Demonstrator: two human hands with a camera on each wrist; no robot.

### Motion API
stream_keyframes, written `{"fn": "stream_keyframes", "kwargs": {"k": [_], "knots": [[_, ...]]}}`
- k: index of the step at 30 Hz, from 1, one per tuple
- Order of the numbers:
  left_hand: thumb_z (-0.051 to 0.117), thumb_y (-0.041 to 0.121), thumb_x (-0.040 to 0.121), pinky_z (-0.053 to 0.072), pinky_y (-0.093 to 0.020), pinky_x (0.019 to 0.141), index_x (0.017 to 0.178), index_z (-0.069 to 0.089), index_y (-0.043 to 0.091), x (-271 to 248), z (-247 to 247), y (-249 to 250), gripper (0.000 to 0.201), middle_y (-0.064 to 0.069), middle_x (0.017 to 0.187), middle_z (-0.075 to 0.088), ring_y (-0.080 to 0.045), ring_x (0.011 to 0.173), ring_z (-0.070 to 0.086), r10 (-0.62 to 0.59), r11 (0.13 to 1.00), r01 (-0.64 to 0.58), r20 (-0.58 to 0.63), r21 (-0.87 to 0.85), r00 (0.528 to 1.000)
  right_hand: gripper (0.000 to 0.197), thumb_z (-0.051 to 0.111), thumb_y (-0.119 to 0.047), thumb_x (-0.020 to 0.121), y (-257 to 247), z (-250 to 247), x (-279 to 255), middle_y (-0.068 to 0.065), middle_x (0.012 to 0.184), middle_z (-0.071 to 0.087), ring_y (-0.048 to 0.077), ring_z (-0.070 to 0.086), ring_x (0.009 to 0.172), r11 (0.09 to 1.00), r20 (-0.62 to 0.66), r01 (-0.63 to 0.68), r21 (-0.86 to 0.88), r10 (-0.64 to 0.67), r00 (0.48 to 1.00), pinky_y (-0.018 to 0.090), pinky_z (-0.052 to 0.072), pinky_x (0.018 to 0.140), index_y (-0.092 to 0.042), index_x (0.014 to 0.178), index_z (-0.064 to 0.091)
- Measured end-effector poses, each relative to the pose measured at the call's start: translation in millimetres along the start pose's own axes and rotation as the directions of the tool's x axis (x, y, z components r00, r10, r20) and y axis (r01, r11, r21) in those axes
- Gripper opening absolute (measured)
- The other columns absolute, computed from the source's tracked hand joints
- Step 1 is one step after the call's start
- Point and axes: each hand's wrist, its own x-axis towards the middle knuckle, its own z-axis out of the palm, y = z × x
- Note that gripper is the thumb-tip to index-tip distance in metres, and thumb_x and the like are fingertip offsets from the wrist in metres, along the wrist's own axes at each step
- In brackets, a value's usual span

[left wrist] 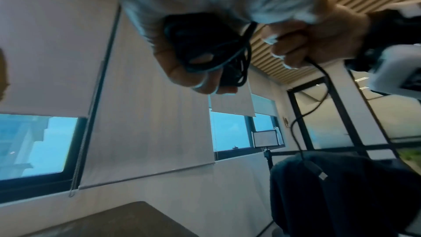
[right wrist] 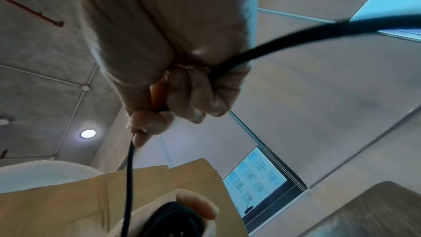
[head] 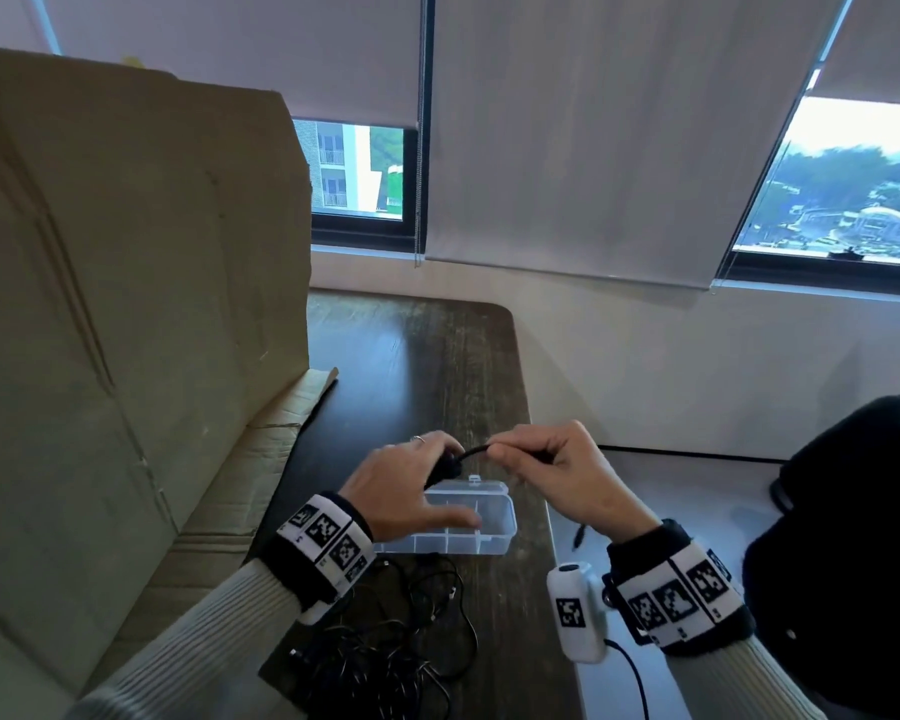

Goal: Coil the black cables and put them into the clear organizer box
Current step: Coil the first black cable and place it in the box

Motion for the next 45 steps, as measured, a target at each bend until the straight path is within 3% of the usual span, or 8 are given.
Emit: {"fn": "stream_keyframes", "kwargs": {"k": [9, 13, 19, 24, 29, 32, 37, 45], "knots": [[0.067, 0.008, 0.086, 0.053, -0.025, 0.062, 0.097, 0.068, 0.010, 2, -9, 12, 0.011, -0.005, 0.089, 0.075, -0.008, 0.068, 0.066, -0.111, 0.643, 0.022, -0.065, -0.766, 0.992, 0.021, 0.076, -0.028, 0.067, 23, -20, 1, 0.013, 0.063, 0.069, 0.010, 0.054, 0.053, 0.988, -0.341, -0.082, 0.132, 0.123, 0.932, 0.022, 0.050, 0.058, -0.009, 0.078, 0.078], [0.059, 0.017, 0.086, 0.049, -0.024, 0.044, 0.102, 0.063, 0.002, 2, -24, 15, 0.022, -0.014, 0.099, 0.074, -0.019, 0.064, 0.066, -0.107, 0.392, 0.114, 0.077, -0.913, 0.991, 0.020, 0.074, -0.028, 0.071, 35, -14, -1, -0.003, 0.060, 0.067, 0.005, 0.055, 0.055, 0.986, -0.315, -0.100, 0.131, 0.137, 0.939, 0.017, 0.050, 0.059, -0.010, 0.079, 0.077], [0.048, 0.031, 0.086, 0.060, -0.039, 0.075, 0.119, 0.055, -0.001, 6, -28, 17, 0.046, -0.013, 0.117, 0.068, -0.025, 0.106, 0.067, -0.241, -0.046, 0.132, 0.139, -0.990, 0.961, 0.009, 0.069, -0.010, 0.085, 56, -1, 1, -0.006, 0.079, 0.075, -0.001, 0.065, 0.073, 0.981, -0.333, -0.123, 0.150, 0.168, 0.928, 0.014, 0.050, 0.071, -0.014, 0.088, 0.076], [0.047, 0.035, 0.087, 0.050, -0.044, 0.097, 0.117, 0.055, 0.003, 14, -28, 14, 0.044, -0.014, 0.119, 0.067, -0.026, 0.114, 0.063, -0.374, -0.181, 0.018, 0.086, -0.983, 0.923, 0.013, 0.065, -0.024, 0.089, 64, 25, -8, -0.019, 0.067, 0.069, -0.002, 0.058, 0.062, 0.982, -0.146, -0.186, -0.011, 0.182, 0.972, 0.016, 0.047, 0.065, -0.024, 0.096, 0.076], [0.045, 0.035, 0.092, 0.054, -0.056, 0.081, 0.098, 0.054, 0.017, 17, -30, 10, 0.020, 0.003, 0.080, 0.063, -0.013, 0.075, 0.067, -0.446, -0.285, -0.086, 0.052, -0.955, 0.893, 0.032, 0.051, -0.014, 0.099, 69, 47, -13, -0.017, 0.059, 0.054, 0.000, 0.047, 0.058, 0.978, 0.143, -0.199, -0.059, 0.205, 0.968, 0.020, 0.043, 0.060, -0.022, 0.127, 0.062], [0.042, 0.032, 0.099, 0.049, -0.029, 0.049, 0.100, 0.052, 0.030, 20, -31, 6, 0.010, 0.006, 0.074, 0.054, -0.006, 0.051, 0.045, -0.599, -0.166, -0.133, -0.007, -0.977, 0.800, 0.031, 0.045, -0.022, 0.101, 67, 54, -18, -0.021, 0.059, 0.056, -0.001, 0.044, 0.053, 0.950, 0.249, -0.198, -0.241, 0.258, 0.934, 0.018, 0.037, 0.056, -0.027, 0.128, 0.061], [0.044, 0.039, 0.097, 0.030, -0.016, 0.042, 0.091, 0.055, 0.031, 17, -36, -10, 0.014, 0.004, 0.073, 0.051, -0.007, 0.047, 0.034, -0.610, 0.251, -0.055, -0.202, -0.966, 0.766, 0.025, 0.047, -0.027, 0.100, 46, 43, -30, -0.018, 0.056, 0.053, 0.003, 0.043, 0.048, 0.920, 0.298, -0.097, -0.379, 0.220, 0.929, 0.019, 0.034, 0.053, -0.021, 0.111, 0.069], [0.037, 0.039, 0.099, 0.028, -0.016, 0.042, 0.091, 0.059, 0.029, 12, -27, -14, 0.026, 0.001, 0.075, 0.050, -0.006, 0.047, 0.032, -0.470, 0.271, 0.025, -0.109, -0.962, 0.876, 0.017, 0.065, -0.027, 0.091, -3, 8, -27, -0.027, 0.062, 0.064, -0.002, 0.059, 0.056, 0.935, 0.221, 0.022, -0.354, 0.061, 0.973, 0.010, 0.044, 0.056, -0.021, 0.101, 0.077]]}}
